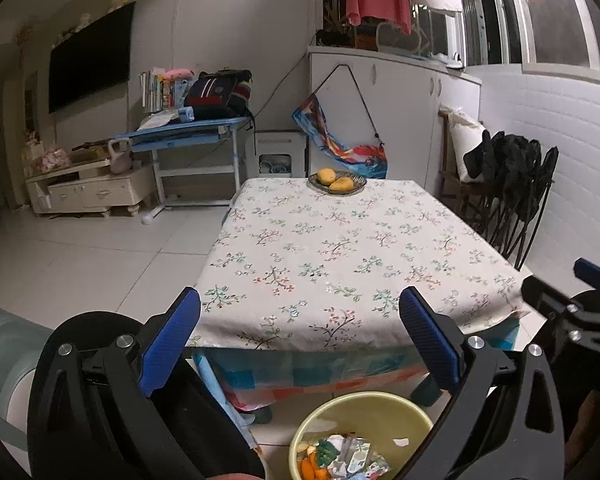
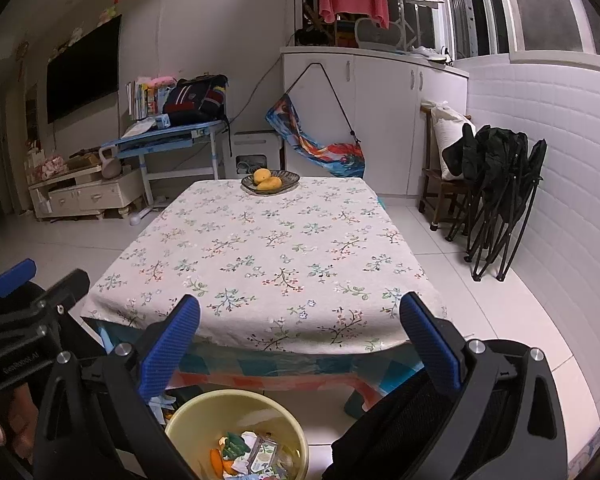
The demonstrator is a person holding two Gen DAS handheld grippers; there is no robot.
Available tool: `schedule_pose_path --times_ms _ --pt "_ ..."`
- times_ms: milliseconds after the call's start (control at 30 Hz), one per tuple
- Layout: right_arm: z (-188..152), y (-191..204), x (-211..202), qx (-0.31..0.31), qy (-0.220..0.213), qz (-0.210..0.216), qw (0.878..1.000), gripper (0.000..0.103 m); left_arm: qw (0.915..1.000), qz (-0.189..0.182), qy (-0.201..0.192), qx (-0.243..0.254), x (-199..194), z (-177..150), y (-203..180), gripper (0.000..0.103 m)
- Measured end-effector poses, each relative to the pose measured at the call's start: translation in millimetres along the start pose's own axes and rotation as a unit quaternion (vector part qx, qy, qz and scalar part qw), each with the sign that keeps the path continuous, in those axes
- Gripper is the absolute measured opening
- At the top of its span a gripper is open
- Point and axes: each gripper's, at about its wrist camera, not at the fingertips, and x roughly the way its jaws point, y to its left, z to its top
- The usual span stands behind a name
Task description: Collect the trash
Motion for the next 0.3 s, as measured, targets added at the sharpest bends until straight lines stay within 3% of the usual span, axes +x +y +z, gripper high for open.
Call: schedule_pose_path --times_ms 300 --pt "0 -1 0 0.004 0.0 0.0 1.0 0.096 0.9988 0.01 0.044 -0.019 15 -3 8 0.096"
